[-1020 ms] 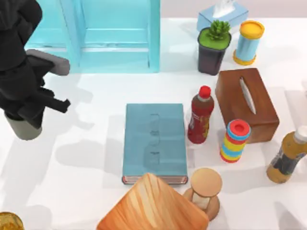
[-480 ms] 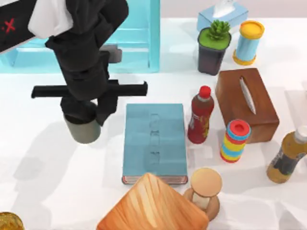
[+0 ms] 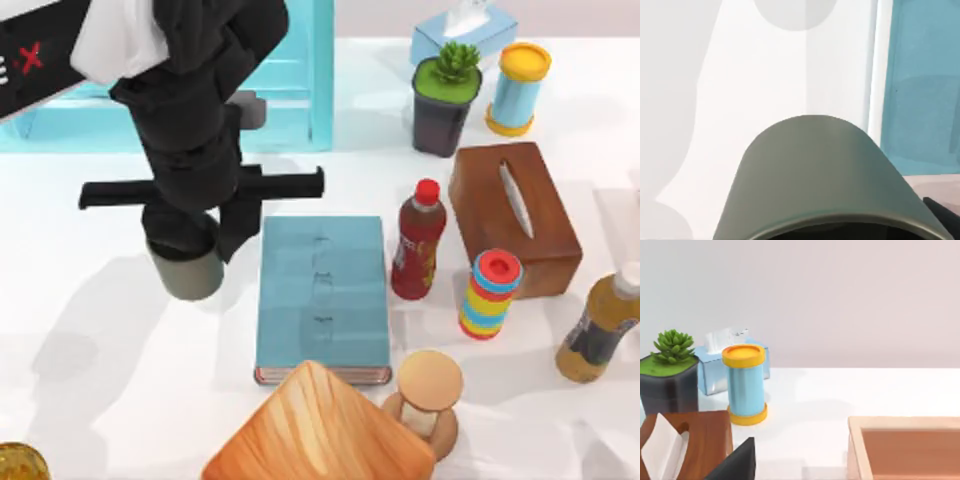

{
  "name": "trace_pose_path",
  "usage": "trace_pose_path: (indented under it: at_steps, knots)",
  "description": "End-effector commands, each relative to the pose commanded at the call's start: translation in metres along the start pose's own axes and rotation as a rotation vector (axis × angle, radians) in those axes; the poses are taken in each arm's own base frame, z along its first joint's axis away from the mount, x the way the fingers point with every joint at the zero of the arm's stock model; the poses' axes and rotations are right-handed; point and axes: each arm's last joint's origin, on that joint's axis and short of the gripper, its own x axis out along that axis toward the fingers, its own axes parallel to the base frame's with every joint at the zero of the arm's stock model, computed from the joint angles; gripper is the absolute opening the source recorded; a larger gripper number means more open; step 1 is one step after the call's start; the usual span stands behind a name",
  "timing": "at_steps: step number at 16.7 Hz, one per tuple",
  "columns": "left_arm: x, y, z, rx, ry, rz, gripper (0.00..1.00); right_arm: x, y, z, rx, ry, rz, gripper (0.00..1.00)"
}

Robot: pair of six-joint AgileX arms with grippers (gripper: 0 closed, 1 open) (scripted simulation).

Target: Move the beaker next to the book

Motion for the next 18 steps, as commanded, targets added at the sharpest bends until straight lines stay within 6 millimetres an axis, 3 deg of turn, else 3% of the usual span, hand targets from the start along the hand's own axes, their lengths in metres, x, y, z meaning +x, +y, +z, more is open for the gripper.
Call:
trace_pose_path:
  at_steps: [3,9,13,18]
  knots:
    - [0.011,0.002,0.0,0.0,0.004,0.001,0.0,0.0,0.0,0.0,0.0,0.0,0.0,1.0]
    - [0.06,0.008,-0.001,0.003,-0.009,-0.004,0.0,0.0,0.0,0.0,0.0,0.0,0.0,1.0]
    - [0.062,0.009,-0.001,0.003,-0.006,-0.003,0.0,0.0,0.0,0.0,0.0,0.0,0.0,1.0]
    - [0.062,0.009,-0.001,0.003,-0.006,-0.003,0.38,0.0,0.0,0.0,0.0,0.0,0.0,1.0]
